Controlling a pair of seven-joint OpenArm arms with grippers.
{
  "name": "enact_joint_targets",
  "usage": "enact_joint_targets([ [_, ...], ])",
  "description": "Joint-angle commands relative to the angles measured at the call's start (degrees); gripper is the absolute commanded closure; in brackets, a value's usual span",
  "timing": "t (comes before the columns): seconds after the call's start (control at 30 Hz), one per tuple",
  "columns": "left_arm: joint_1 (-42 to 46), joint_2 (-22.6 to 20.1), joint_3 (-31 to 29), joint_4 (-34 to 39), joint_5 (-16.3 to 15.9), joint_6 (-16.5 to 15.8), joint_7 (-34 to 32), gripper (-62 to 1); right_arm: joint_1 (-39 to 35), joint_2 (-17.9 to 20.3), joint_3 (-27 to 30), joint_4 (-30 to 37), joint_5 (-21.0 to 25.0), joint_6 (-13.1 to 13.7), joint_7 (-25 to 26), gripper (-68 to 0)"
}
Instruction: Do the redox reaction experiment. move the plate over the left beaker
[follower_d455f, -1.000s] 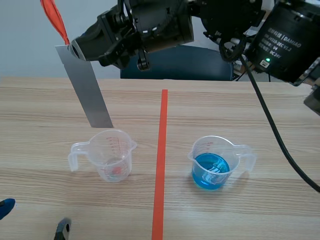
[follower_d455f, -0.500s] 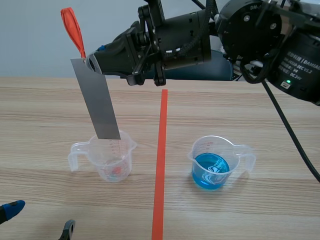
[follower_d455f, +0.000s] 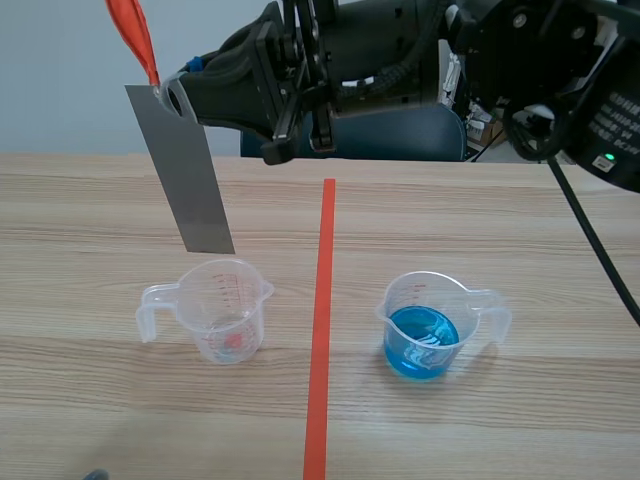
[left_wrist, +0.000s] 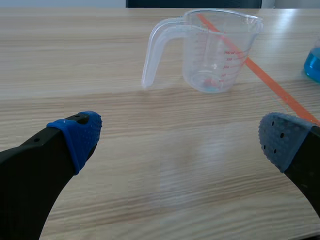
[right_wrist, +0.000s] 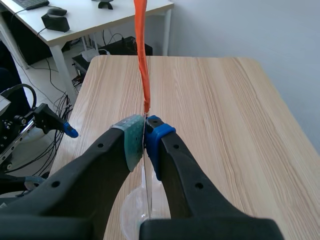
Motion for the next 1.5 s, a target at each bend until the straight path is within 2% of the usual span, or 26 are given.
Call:
enact_joint_targets([
  [0.0,0.13,-0.52,-0.2,-0.61,-0.33,-0.33,-3.98,-62.3,1.6,-0.46,0.55,1.38,0.5,0.46,0.81,-1.9],
  [0.1,-0.22,-0.52,-0.2,-3.3,0.35,-0.96,-8.17,-62.3,1.6,-0.46,0.55,1.51,0.48,0.46,0.74,-1.9],
  [0.27,-1.33,-0.7,-0.2,-5.55,7.41,-1.33,-12.31,-62.3,1.6,-0.48,0.55,1.51,0.46,0.46,0.42,-1.9],
  [0.53,-2.29,-1.55,-0.22,-6.67,9.07,-1.33,-16.85,-62.3,1.6,-0.48,0.55,1.51,0.48,0.46,0.42,-2.0],
  [0.67,-3.56,-1.64,-0.22,-6.75,9.16,-1.29,-16.63,-62.3,1.6,-0.48,0.55,1.51,0.46,0.46,0.42,-2.0],
  [0.8,-4.68,-1.7,-0.22,-6.75,11.67,-1.11,-16.63,-62.3,1.6,-0.48,0.55,1.51,0.48,0.46,0.42,-2.0],
  [1.47,-5.55,-2.45,-0.22,-6.75,11.19,-0.94,-14.91,-62.3,1.6,-0.48,0.55,1.51,0.48,0.46,0.42,-2.0],
])
